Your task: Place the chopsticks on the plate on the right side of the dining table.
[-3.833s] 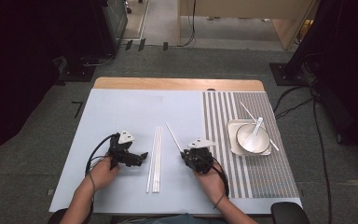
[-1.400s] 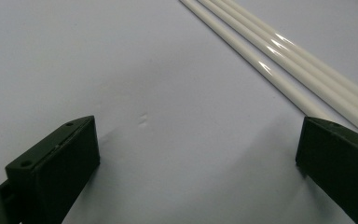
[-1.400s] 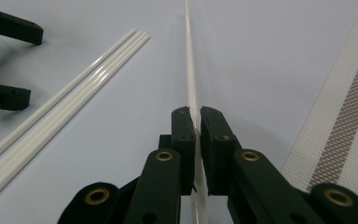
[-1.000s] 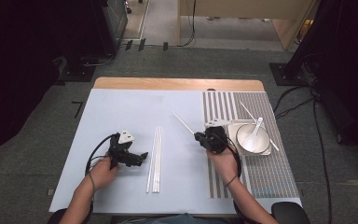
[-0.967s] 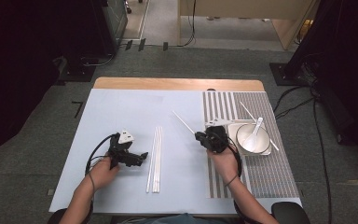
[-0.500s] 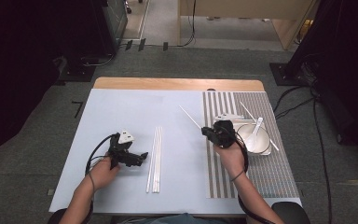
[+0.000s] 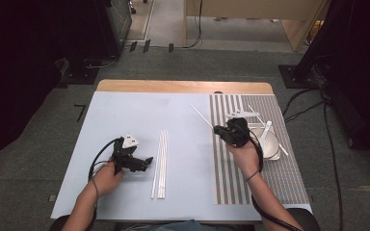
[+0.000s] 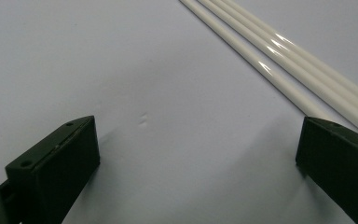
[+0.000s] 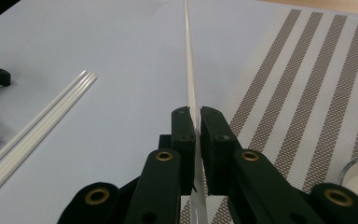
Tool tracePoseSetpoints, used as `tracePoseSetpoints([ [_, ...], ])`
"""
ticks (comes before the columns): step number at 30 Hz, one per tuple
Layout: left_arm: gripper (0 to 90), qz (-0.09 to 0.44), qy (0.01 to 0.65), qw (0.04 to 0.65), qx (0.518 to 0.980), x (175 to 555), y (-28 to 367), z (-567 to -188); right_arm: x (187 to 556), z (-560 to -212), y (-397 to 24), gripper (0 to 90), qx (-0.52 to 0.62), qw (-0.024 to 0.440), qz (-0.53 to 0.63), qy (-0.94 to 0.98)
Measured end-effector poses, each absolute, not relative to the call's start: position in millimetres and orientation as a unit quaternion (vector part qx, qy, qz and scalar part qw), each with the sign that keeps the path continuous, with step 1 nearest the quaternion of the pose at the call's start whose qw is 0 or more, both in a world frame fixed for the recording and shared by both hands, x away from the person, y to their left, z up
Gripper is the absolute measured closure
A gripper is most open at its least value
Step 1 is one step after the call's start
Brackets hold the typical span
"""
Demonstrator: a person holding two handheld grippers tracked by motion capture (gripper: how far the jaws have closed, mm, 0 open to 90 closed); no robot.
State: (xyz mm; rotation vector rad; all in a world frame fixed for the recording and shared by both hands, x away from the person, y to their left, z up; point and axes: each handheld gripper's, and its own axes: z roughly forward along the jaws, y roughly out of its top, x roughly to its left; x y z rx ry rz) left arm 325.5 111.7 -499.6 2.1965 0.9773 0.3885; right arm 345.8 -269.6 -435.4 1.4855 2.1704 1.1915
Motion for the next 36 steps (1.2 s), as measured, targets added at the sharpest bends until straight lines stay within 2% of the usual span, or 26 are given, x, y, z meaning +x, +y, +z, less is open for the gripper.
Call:
tracePoseSetpoints([
  [9, 0.0, 0.149, 0.377, 0.346, 0.846, 325.5, 111.7, -499.6, 350.1, -428.0, -287.9, 85.3, 0.510, 0.140, 0.399, 0.749],
  [36, 0.0, 0.149, 0.376, 0.346, 0.846, 325.6, 111.7, -499.6, 347.7, -418.5, -332.5, 85.2, 0.521, 0.138, 0.405, 0.739],
])
